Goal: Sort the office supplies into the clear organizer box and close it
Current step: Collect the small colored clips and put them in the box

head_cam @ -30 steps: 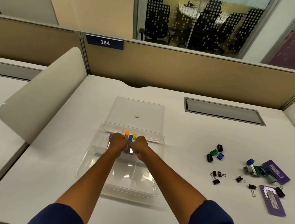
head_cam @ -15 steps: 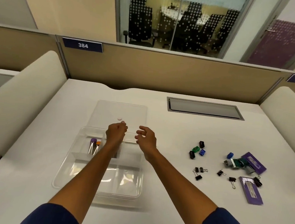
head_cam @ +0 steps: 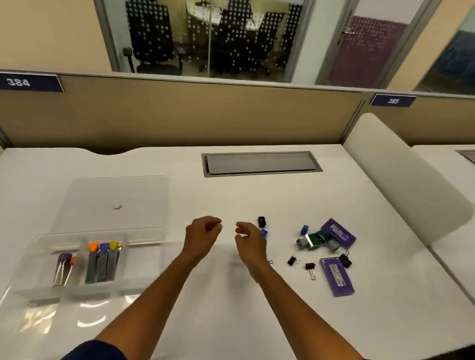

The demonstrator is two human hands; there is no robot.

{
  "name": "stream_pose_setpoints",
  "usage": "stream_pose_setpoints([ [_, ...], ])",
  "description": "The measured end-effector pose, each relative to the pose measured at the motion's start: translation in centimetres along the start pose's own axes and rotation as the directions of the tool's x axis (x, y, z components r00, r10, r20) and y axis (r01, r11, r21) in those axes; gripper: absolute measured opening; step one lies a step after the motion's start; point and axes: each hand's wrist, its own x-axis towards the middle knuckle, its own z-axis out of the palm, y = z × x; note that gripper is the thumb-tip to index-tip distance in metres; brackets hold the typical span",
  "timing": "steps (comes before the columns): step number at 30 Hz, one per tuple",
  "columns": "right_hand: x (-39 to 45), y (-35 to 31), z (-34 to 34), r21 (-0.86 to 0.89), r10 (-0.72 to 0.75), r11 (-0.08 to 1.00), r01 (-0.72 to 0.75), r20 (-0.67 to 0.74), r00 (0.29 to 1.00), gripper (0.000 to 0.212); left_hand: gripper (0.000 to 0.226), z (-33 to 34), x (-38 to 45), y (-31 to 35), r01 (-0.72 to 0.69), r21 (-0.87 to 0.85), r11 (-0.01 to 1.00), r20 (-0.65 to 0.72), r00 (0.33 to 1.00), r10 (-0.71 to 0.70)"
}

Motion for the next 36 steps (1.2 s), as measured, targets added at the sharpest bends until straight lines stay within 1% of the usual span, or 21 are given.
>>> stream_pose_setpoints([
  [5,1.8,2.6,-4.6,-0.027,0.044,0.999,-0.046,-0.054,0.998,0.041,0.029,5.2,0.4,-0.8,-0.136,0.191,0.972,0.145,0.983,0.109],
  [8,2.8,4.0,-6.8,-0.07,0.034,0.997,-0.04,-0.08,0.996,0.042,0.041,7.7,1.1,-1.0,-0.219,0.325,0.92,0.229,0.962,0.148],
  [11,3.7,5.3,-8.2,-0.13,0.01,0.991,-0.017,-0.058,0.998,0.04,0.051,9.3,1.8,-1.3,-0.299,0.439,0.847,0.316,0.934,0.165],
  [13,4.5,6.0,-8.7,-0.173,0.011,0.985,-0.016,-0.032,0.999,0.041,0.046,10.2,2.2,-1.7,-0.354,0.485,0.8,0.343,0.918,0.198],
  [15,5.3,6.4,-8.8,-0.226,-0.003,0.974,0.003,0.0,1.0,0.042,0.032,10.7,2.1,-2.0,-0.388,0.528,0.755,0.334,0.913,0.236],
  [17,6.1,6.7,-8.7,-0.281,-0.028,0.959,0.038,0.041,0.999,0.043,0.022,10.9,2.1,-2.3,-0.406,0.544,0.734,0.313,0.91,0.271],
  [18,6.6,6.8,-8.5,-0.304,-0.038,0.951,0.056,0.064,0.997,0.044,0.022,10.9,2.1,-2.6,-0.409,0.535,0.739,0.3,0.91,0.287],
  [21,7.7,6.9,-7.5,-0.35,-0.065,0.931,0.101,0.115,0.991,0.051,0.028,10.1,2.2,-2.9,-0.417,0.469,0.779,0.239,0.909,0.343],
  [25,8.8,7.0,-6.4,-0.431,-0.109,0.89,0.149,0.116,0.987,0.058,0.033,8.8,2.8,-3.1,-0.44,0.437,0.784,0.182,0.897,0.402],
  [29,9.4,7.1,-6.3,-0.492,-0.164,0.852,0.179,0.074,0.984,0.045,0.032,9.2,3.8,-2.5,-0.436,0.443,0.783,0.209,0.9,0.383],
  [31,9.5,7.1,-6.6,-0.516,-0.175,0.841,0.165,0.03,0.984,0.048,0.029,10.1,4.4,-2.2,-0.429,0.454,0.781,0.231,0.903,0.361],
  [33,9.8,7.0,-7.1,-0.543,-0.179,0.825,0.159,0.015,0.984,0.055,0.026,11.1,5.0,-1.9,-0.438,0.477,0.762,0.265,0.898,0.35],
  [36,11.0,6.2,-7.6,-0.57,-0.157,0.805,0.162,0.059,0.986,0.062,0.026,12.3,5.7,-2.3,-0.469,0.534,0.704,0.35,0.88,0.322],
])
